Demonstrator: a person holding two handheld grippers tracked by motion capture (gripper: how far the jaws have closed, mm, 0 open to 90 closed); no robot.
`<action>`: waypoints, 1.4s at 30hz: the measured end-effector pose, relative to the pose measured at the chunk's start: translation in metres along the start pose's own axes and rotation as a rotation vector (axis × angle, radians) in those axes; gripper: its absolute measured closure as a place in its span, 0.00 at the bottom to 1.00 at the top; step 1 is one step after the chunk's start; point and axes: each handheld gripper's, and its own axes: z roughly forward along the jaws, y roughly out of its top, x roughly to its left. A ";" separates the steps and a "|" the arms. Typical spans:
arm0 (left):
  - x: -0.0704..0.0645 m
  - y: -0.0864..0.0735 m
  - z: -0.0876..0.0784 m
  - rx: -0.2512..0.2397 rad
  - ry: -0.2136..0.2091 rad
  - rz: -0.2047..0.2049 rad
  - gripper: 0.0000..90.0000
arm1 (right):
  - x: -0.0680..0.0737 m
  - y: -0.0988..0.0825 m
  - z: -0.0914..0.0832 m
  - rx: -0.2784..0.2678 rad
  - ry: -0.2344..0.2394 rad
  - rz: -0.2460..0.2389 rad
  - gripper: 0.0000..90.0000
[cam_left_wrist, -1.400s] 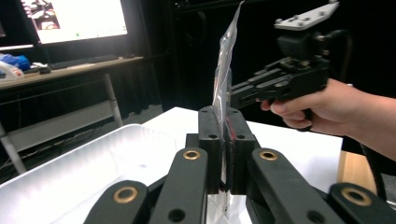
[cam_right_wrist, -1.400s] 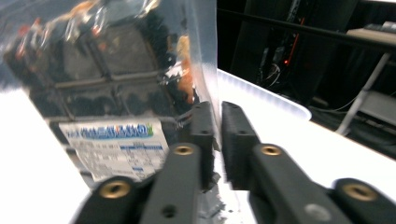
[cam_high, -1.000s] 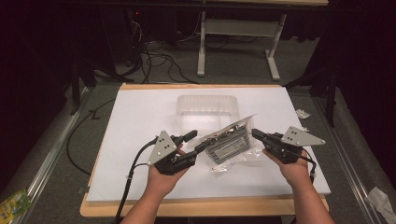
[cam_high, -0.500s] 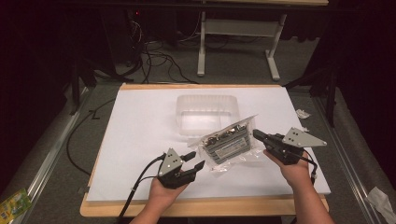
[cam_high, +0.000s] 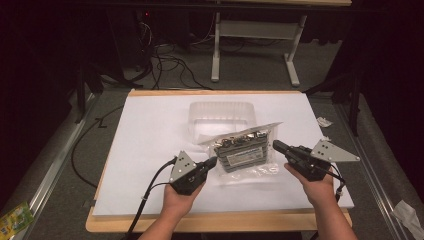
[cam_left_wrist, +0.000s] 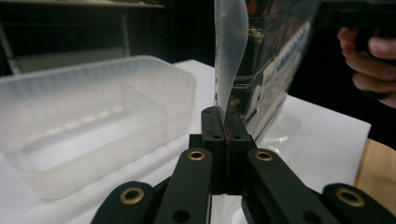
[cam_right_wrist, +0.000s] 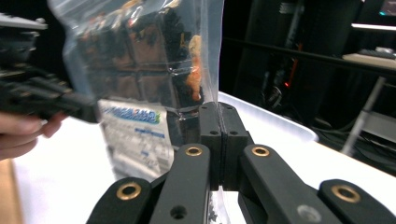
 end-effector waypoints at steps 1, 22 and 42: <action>0.004 0.003 -0.005 -0.008 0.010 -0.006 1.00 | 0.005 0.001 0.001 -0.005 0.009 0.003 1.00; 0.027 -0.037 -0.007 0.064 0.108 0.070 1.00 | 0.028 -0.042 0.030 0.145 0.044 0.097 0.90; 0.029 -0.037 -0.008 0.063 0.089 0.044 1.00 | 0.027 -0.030 0.075 0.170 0.186 0.085 0.55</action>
